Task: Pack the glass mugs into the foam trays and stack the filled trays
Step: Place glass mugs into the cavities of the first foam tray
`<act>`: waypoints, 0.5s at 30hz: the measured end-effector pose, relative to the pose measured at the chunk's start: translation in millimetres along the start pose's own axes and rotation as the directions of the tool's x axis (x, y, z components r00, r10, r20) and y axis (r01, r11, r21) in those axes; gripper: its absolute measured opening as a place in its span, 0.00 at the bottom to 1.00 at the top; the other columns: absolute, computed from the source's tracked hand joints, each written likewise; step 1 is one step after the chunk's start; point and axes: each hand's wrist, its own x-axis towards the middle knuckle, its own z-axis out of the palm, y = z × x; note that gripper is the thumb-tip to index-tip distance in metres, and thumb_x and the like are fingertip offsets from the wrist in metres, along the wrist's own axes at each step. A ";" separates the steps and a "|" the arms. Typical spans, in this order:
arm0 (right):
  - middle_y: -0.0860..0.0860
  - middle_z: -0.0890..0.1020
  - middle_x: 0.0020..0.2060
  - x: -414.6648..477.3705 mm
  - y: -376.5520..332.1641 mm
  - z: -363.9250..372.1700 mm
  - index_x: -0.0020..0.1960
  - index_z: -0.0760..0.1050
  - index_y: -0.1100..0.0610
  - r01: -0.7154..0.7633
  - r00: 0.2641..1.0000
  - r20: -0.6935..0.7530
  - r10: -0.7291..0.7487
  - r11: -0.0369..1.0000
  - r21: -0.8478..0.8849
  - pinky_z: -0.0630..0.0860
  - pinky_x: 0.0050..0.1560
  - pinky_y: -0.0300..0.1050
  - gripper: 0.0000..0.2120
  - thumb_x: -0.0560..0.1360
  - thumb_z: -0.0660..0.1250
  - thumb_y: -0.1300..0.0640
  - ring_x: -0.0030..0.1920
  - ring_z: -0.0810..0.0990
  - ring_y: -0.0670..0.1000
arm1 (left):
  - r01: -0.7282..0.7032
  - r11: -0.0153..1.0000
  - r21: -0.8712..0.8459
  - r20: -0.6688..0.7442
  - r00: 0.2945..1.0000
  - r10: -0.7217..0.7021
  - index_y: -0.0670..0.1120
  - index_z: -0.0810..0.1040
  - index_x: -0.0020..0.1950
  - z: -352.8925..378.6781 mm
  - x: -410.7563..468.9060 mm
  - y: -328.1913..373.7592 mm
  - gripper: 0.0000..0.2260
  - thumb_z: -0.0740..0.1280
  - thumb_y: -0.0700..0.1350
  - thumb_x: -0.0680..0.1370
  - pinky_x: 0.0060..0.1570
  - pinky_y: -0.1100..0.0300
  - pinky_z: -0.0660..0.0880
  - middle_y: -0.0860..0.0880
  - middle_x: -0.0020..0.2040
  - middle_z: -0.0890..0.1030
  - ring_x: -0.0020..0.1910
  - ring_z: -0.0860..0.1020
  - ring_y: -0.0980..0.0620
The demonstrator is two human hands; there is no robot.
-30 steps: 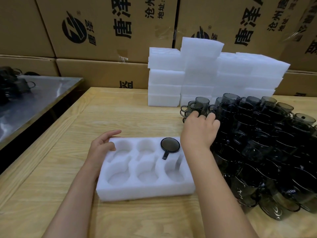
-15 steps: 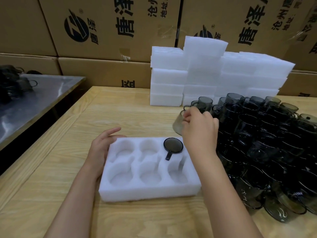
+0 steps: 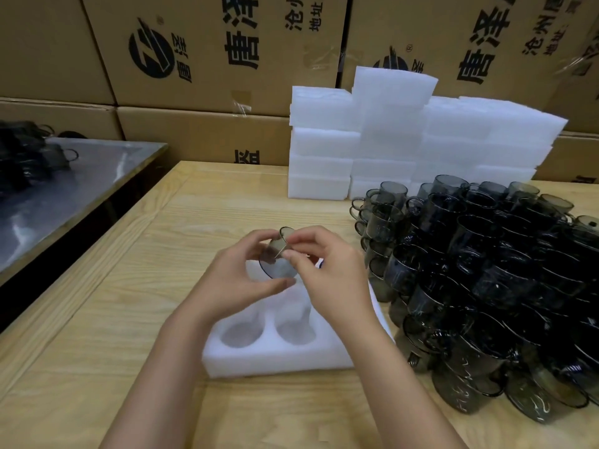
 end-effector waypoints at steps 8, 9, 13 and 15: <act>0.40 0.74 0.63 16.6 3.6 -21.1 0.62 0.73 0.44 -0.110 0.935 0.350 0.057 0.985 0.134 0.72 0.58 0.40 0.18 0.77 0.64 0.61 0.61 0.72 0.44 | 0.074 0.928 -0.365 0.031 0.997 -0.067 0.51 0.75 0.56 -10.3 -0.3 -1.4 0.21 0.72 0.54 0.65 0.52 0.54 0.75 0.44 0.49 0.84 0.52 0.81 0.47; 0.43 0.74 0.63 16.0 5.2 -20.9 0.61 0.73 0.44 -0.122 0.920 0.388 0.052 0.980 0.159 0.72 0.60 0.43 0.19 0.76 0.65 0.64 0.61 0.74 0.46 | 0.067 0.927 -0.369 0.017 0.998 -0.065 0.50 0.77 0.56 -10.2 0.6 -1.5 0.18 0.70 0.52 0.68 0.52 0.58 0.74 0.44 0.48 0.84 0.51 0.81 0.47; 0.43 0.75 0.55 14.7 9.6 -18.4 0.62 0.71 0.39 -0.204 0.928 0.346 0.136 0.964 0.168 0.73 0.37 0.30 0.23 0.72 0.71 0.57 0.51 0.79 0.47 | 0.081 0.929 -0.360 0.018 0.997 -0.080 0.50 0.79 0.56 -7.0 0.7 -2.5 0.15 0.58 0.51 0.74 0.47 0.73 0.71 0.50 0.46 0.85 0.49 0.81 0.57; 0.42 0.72 0.52 15.4 11.6 -15.8 0.63 0.70 0.38 -0.208 0.933 0.324 0.159 0.970 0.124 0.66 0.26 0.25 0.24 0.71 0.72 0.53 0.46 0.77 0.43 | 0.075 0.935 -0.346 0.014 0.997 -0.075 0.54 0.80 0.55 -5.5 -0.2 -2.2 0.15 0.57 0.53 0.76 0.48 0.74 0.70 0.52 0.46 0.85 0.49 0.80 0.60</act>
